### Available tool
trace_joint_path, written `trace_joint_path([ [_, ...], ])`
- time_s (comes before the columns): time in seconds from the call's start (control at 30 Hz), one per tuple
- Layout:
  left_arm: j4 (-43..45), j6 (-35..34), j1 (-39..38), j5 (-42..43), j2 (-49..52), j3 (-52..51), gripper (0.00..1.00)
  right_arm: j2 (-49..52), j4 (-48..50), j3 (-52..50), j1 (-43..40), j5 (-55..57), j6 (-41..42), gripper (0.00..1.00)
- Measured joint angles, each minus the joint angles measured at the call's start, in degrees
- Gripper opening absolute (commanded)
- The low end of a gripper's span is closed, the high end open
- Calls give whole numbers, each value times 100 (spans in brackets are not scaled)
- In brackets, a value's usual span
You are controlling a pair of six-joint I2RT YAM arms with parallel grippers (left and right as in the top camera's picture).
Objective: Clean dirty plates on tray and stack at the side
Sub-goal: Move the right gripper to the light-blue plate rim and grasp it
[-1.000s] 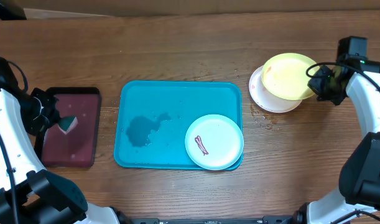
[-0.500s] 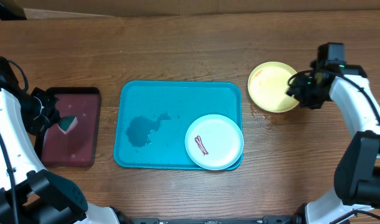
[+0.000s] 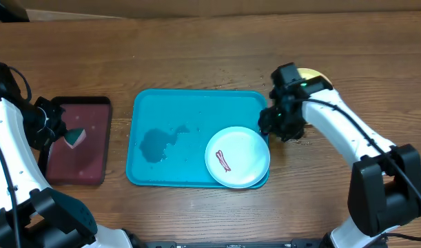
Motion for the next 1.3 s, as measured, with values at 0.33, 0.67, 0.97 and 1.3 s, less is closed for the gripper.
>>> trace_joint_path([
  [0.33,-2,63,0,2,0,0,4,0,466,-616,546,393,214,52],
  [0.67,-2,66,0,2,0,0,4,2,575,-717,538,490,232,33],
  [0.97,-2,66,0,2,0,0,4,2,522,-721,538,424,238,34],
  [1.3,-2,66,0,2,0,0,4,2,658,-986,538,387,232,17],
])
